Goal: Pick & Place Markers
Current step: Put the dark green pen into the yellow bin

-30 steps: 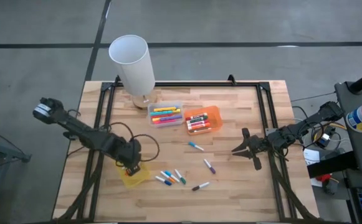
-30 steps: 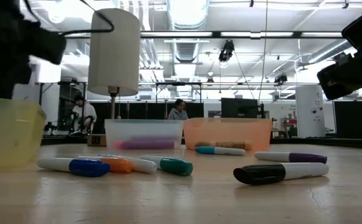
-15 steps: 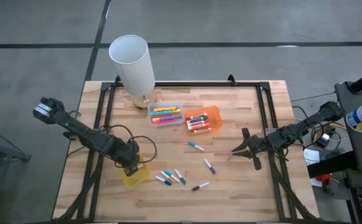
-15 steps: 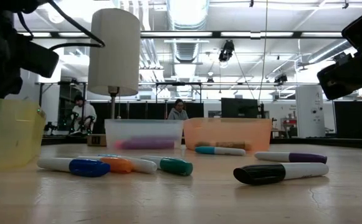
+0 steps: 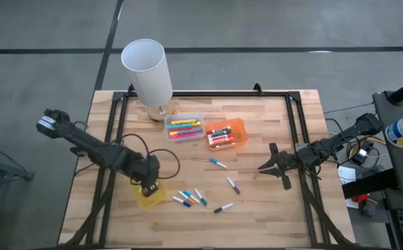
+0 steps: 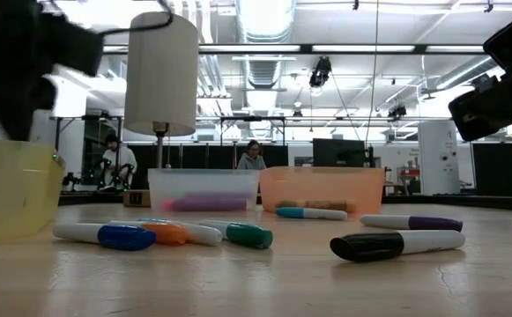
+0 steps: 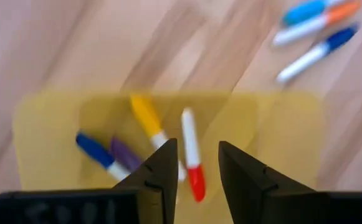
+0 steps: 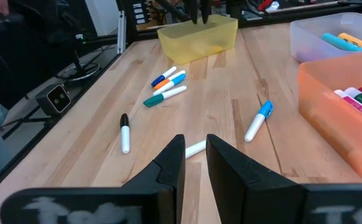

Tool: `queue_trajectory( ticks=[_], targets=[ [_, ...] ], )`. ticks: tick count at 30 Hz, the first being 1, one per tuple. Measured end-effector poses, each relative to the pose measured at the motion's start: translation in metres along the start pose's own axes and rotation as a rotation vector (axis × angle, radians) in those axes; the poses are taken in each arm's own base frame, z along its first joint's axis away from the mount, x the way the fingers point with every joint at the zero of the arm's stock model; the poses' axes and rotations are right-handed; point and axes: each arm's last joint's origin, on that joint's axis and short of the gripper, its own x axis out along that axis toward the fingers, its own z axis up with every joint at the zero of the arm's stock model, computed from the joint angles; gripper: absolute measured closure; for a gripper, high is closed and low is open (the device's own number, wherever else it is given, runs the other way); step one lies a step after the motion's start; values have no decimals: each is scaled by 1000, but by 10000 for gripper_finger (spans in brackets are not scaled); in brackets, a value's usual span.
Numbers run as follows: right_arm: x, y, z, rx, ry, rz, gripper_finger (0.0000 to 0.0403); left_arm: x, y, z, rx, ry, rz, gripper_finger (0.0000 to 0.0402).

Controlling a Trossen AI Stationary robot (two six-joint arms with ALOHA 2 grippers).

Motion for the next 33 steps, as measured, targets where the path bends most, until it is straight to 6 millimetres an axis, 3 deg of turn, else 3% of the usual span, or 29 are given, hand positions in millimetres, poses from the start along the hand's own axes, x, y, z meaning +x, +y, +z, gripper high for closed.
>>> queue_trajectory(
  ticks=[11,17,23,33],
  targets=[
    [0,0,0,0,0,0,342,-53,-23,52,56,-330,-144,294],
    [0,0,0,0,0,0,342,-62,-35,86,167,-585,-270,294],
    [0,0,0,0,0,0,342,-45,-31,113,158,-625,-252,294],
    [0,0,0,0,0,0,342,25,-41,139,316,-383,-315,294]
  ],
)
